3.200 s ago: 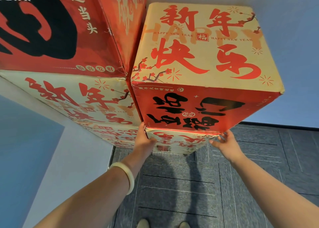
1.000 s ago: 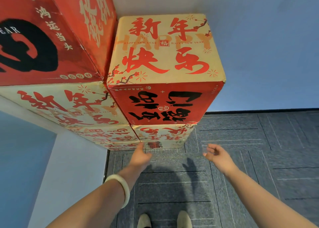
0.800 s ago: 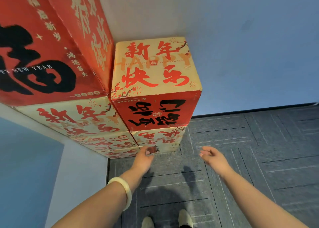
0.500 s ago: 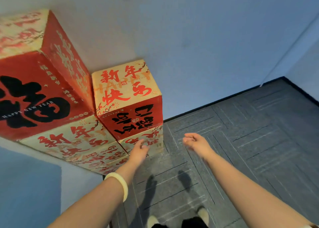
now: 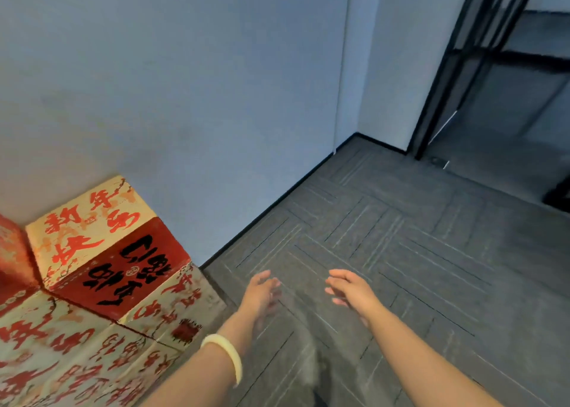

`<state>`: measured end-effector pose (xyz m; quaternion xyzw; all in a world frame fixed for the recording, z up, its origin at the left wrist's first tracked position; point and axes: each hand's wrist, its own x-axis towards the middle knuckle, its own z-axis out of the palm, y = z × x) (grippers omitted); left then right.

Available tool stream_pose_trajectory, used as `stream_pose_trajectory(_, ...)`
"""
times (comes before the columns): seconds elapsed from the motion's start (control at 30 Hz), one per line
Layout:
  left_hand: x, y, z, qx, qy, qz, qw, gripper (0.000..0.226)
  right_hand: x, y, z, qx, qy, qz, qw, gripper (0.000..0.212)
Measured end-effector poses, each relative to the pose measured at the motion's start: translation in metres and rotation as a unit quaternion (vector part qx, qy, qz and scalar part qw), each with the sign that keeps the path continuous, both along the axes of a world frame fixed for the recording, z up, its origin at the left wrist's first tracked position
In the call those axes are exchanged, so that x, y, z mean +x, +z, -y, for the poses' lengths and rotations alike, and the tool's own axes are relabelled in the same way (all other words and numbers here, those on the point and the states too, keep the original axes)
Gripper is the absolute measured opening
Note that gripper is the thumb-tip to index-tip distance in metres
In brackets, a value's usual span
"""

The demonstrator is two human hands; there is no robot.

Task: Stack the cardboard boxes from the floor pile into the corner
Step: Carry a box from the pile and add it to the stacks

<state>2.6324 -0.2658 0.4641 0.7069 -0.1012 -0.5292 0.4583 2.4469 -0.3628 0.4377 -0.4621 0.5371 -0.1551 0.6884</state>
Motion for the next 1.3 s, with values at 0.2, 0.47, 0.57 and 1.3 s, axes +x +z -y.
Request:
stream_pose_trajectory(0.2, -0.201, 0.001, 0.085, -0.022, -0.119, -0.031, 0.992, 0.044, -0.214, 0.013, 0.016, -0.012, -0.155, -0.023, 0.988, 0.021)
stream_pose_trajectory(0.47, -0.463, 0.022, 0.165, -0.033, -0.372, -0.040, 0.927, 0.037, -0.476, 0.051, -0.003, -0.041, -0.393, -0.008, 0.918, 0.017)
stream_pose_trajectory(0.57, -0.549, 0.028, 0.193, -0.029, -0.443, -0.034, 0.896, 0.035, -0.551, 0.056, -0.012, -0.039, -0.480, -0.006, 0.876, 0.018)
stream_pose_trajectory(1.3, -1.041, 0.052, 0.349, -0.013, -0.723, -0.068, 0.688, 0.021, -0.920, 0.061, 0.015, -0.043, -0.834, 0.004, 0.549, 0.010)
